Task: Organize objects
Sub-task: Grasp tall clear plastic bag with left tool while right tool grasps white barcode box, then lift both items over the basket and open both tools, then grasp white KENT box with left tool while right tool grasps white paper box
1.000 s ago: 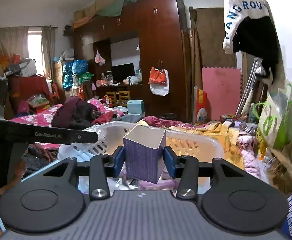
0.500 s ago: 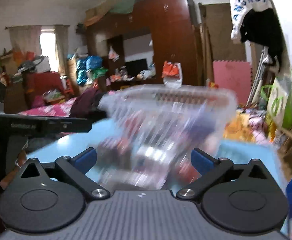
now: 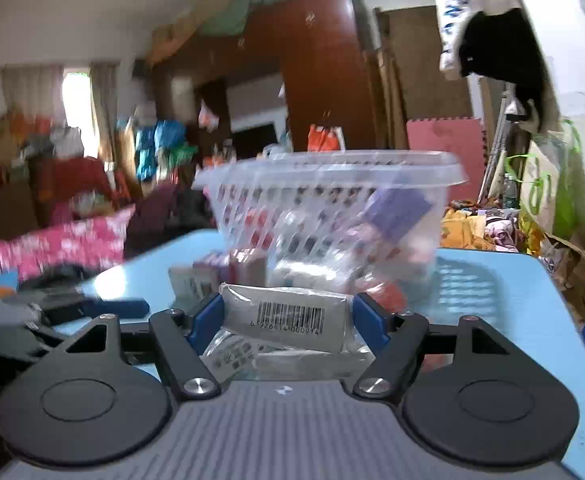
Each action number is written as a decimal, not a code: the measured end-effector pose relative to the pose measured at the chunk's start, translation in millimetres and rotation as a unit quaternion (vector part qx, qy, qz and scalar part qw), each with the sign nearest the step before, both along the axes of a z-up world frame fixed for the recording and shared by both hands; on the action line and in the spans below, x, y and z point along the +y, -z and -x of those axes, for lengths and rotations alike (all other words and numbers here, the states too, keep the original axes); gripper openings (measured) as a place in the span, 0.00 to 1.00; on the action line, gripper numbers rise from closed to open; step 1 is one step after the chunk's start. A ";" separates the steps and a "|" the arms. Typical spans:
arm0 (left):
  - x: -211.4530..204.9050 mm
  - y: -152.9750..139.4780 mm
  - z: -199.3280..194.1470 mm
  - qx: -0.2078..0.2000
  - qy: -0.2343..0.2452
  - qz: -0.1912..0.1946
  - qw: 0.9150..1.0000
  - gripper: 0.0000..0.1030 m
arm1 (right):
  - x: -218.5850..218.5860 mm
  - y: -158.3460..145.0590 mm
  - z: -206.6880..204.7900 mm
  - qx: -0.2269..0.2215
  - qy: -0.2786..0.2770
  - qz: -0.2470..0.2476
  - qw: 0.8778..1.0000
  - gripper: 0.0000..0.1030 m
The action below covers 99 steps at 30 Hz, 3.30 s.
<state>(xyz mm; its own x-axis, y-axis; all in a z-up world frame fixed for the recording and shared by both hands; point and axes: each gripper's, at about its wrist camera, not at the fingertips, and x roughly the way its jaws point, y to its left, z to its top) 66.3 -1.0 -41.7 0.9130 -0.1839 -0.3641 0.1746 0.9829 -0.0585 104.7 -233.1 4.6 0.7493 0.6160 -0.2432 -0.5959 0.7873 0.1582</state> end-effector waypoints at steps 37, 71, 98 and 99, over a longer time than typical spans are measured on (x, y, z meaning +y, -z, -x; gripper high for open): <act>39.1 -119.1 -52.5 -0.104 -0.025 0.071 0.992 0.32 | 24.1 -107.7 -39.1 -0.114 0.010 0.032 0.993 0.72; 69.1 -26.4 -75.4 0.078 -0.070 0.012 0.994 0.85 | 34.2 25.1 -28.9 0.054 -0.023 0.094 0.994 1.00; 67.2 -24.5 -64.1 0.010 -0.069 0.019 0.997 0.60 | 22.9 19.6 2.1 -0.006 -0.017 0.089 0.996 0.78; 66.9 -25.4 -62.2 0.002 -0.065 0.021 0.998 0.60 | 20.0 17.4 3.8 -0.010 -0.018 0.083 0.996 0.78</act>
<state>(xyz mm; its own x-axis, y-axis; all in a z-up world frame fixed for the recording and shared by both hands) 128.5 65.9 -16.3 0.9287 -0.0786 -0.3624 0.0451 0.9940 -0.1001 100.9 -213.2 -12.8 0.7334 0.5950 -0.3289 -0.6261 0.7796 0.0143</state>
